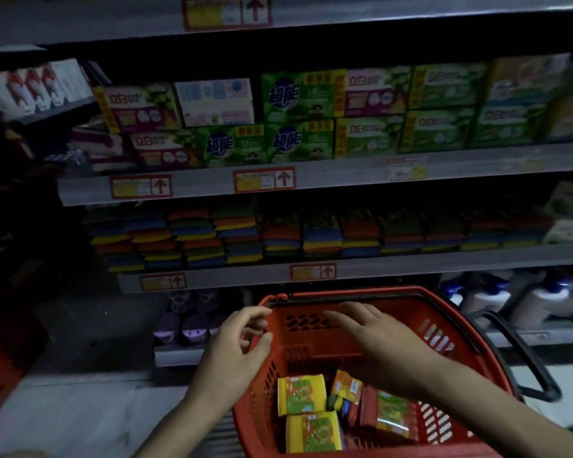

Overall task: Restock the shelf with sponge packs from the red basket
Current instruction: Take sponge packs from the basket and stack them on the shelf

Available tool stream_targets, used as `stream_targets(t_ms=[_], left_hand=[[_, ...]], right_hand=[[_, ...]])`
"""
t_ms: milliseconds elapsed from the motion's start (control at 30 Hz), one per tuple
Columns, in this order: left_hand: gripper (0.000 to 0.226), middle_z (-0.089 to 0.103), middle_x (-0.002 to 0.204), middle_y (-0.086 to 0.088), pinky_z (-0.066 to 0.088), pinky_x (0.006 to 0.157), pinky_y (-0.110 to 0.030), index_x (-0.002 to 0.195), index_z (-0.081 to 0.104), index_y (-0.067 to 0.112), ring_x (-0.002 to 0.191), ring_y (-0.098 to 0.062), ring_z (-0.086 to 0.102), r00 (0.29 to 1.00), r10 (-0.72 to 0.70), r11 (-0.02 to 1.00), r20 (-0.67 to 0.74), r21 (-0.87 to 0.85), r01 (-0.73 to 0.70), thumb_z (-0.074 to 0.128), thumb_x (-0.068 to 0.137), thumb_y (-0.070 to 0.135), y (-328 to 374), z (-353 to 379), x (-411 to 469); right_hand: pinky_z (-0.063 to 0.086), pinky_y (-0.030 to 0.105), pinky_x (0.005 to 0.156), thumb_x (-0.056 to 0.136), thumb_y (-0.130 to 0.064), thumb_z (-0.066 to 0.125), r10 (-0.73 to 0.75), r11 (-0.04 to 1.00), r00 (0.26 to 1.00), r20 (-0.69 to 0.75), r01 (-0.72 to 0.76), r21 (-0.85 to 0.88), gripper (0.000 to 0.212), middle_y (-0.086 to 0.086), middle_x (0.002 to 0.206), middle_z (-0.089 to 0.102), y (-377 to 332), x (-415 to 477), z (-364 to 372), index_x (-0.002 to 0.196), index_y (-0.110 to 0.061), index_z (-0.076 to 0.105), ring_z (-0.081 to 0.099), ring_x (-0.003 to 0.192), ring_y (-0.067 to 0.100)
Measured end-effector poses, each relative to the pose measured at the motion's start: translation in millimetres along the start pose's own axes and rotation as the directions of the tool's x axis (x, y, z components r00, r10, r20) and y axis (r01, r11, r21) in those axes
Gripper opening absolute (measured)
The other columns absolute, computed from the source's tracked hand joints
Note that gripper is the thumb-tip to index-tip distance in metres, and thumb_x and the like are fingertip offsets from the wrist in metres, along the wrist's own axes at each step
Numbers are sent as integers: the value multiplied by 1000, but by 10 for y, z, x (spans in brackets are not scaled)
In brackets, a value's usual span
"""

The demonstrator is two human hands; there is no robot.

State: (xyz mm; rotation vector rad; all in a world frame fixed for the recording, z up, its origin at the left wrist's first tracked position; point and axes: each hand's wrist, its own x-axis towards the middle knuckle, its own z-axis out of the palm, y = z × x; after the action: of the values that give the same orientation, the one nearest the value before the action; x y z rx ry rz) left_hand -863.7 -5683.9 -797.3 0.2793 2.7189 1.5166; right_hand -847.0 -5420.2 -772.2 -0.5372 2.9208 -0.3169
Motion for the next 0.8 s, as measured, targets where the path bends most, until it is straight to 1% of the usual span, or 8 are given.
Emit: stream_targets(t_ms=[167,233,333,400,467,567,667,800], left_hand=[[33,55,123,29,47,99,-24,128,58,42,117,8,53,992,75,958,104,267,-100,65,97,35,9,157,-119],[37,54,127,27,47,100,-26,132,56,41,119,5,53,982,88,920,167,365,-145,64,96,37,27,215,-164],[44,51,134,22,47,99,-27,140,51,40,123,-2,53,951,96,813,294,528,-246,59,96,42,9,285,-256],[47,48,136,21,42,96,-20,144,48,39,126,-3,51,926,63,764,373,579,-285,57,97,43,-40,338,-303],[50,47,137,19,38,91,-18,147,44,38,127,-5,50,903,17,715,430,626,-311,55,99,43,-111,421,-314],[54,48,138,11,42,97,-28,151,40,34,128,-13,51,854,-59,653,516,668,-358,54,100,43,-252,608,-260],[57,51,138,3,43,102,-35,152,39,31,130,-20,52,800,-150,598,581,698,-395,54,99,45,-466,847,-149],[63,48,144,-4,42,106,-41,156,32,27,135,-29,49,711,-272,522,648,720,-457,54,99,44,-713,1200,22]], right_hand=[[42,40,110,96,-49,59,-31,993,998,59,37,-111,70,0,149,44,81,14,12,157,-28,31,46,135,24],[44,42,107,97,-49,57,-25,981,993,112,46,-190,66,4,143,49,197,-4,94,154,-26,35,50,130,27],[49,45,104,95,-44,62,71,969,961,266,-3,-247,58,7,137,55,375,-82,217,146,-22,47,56,126,30],[54,44,100,92,-42,68,133,969,912,388,-38,-243,49,6,134,62,470,-107,298,136,-21,58,61,122,29],[53,43,102,91,-42,71,167,970,863,476,-57,-238,51,6,135,64,533,-98,360,136,-21,60,62,124,28],[50,44,106,90,-42,73,157,972,852,500,-45,-229,58,8,140,61,589,-58,470,140,-18,56,59,129,29],[53,42,102,92,-39,69,132,976,854,504,-24,-216,54,7,138,62,603,-42,581,140,-18,55,60,127,29],[53,39,101,97,-42,59,144,977,817,559,-28,-211,51,9,139,61,622,-101,739,141,-18,54,60,127,31]])
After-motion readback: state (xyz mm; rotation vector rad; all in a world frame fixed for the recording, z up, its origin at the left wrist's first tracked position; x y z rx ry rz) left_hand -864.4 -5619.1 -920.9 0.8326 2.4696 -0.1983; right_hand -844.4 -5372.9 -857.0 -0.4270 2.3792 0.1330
